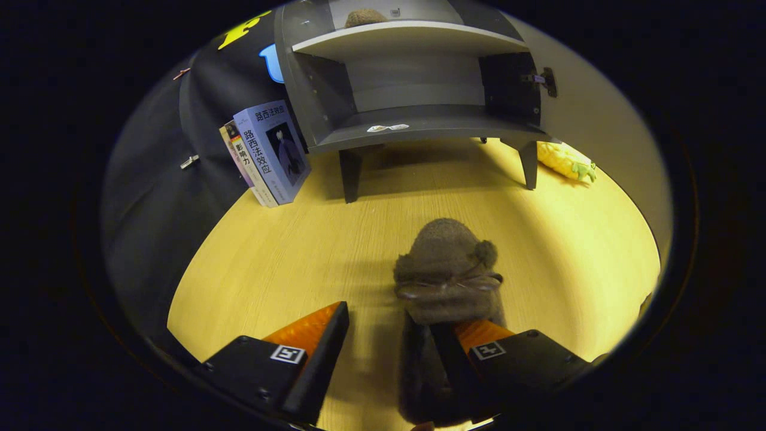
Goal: Open the shoe cabinet door, grab the shoes and put them into the shoe cabinet, then close the shoe cabinet door.
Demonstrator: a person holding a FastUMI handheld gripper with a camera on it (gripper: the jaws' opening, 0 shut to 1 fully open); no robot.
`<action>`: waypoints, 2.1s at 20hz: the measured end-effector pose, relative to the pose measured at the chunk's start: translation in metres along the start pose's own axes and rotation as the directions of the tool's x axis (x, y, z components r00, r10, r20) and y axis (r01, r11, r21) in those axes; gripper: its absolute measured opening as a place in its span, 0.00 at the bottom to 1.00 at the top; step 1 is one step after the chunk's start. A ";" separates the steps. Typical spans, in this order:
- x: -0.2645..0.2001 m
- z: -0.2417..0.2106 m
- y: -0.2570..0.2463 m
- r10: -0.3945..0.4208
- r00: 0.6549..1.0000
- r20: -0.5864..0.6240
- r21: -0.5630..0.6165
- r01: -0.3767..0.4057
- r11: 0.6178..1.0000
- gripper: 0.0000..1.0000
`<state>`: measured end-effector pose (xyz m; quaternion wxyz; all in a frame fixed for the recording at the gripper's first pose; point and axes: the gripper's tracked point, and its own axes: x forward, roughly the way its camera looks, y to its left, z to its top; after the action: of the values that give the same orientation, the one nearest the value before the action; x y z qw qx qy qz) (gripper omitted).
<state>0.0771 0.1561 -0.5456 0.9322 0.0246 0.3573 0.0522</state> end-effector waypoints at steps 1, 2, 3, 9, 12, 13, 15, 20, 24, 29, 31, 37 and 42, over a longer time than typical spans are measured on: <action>0.009 0.001 -0.005 -0.030 0.999 0.010 -0.008 0.030 1.000 0.79; 0.014 0.004 -0.009 -0.063 0.998 0.026 -0.015 0.063 0.998 0.68; 0.017 0.007 -0.012 -0.085 0.995 0.045 -0.021 0.086 0.996 0.56; 0.000 0.027 -0.013 -0.039 0.992 0.123 -0.050 0.045 0.998 0.10; -0.040 0.069 -0.006 0.014 0.983 0.182 -0.045 -0.006 0.999 0.10; -0.058 0.088 -0.006 0.021 0.979 0.202 -0.048 -0.011 0.999 0.10; -0.091 0.123 -0.008 0.021 0.974 0.224 -0.048 -0.011 0.999 0.10; -0.157 0.220 -0.010 0.030 0.968 0.250 0.018 -0.036 0.999 0.10; -0.183 0.297 -0.012 0.051 0.960 0.276 0.043 -0.065 0.997 0.10; -0.159 0.384 -0.020 0.038 0.949 0.313 0.030 -0.049 0.998 0.10; -0.146 0.413 -0.020 0.038 0.947 0.319 0.024 -0.048 0.999 0.10; -0.076 0.487 -0.038 0.008 0.954 0.301 0.024 -0.016 1.000 0.10; -0.009 0.522 -0.048 -0.028 0.963 0.269 0.046 0.016 0.999 0.10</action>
<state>0.4232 0.1029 -0.1554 0.9719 0.0476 0.2285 0.0301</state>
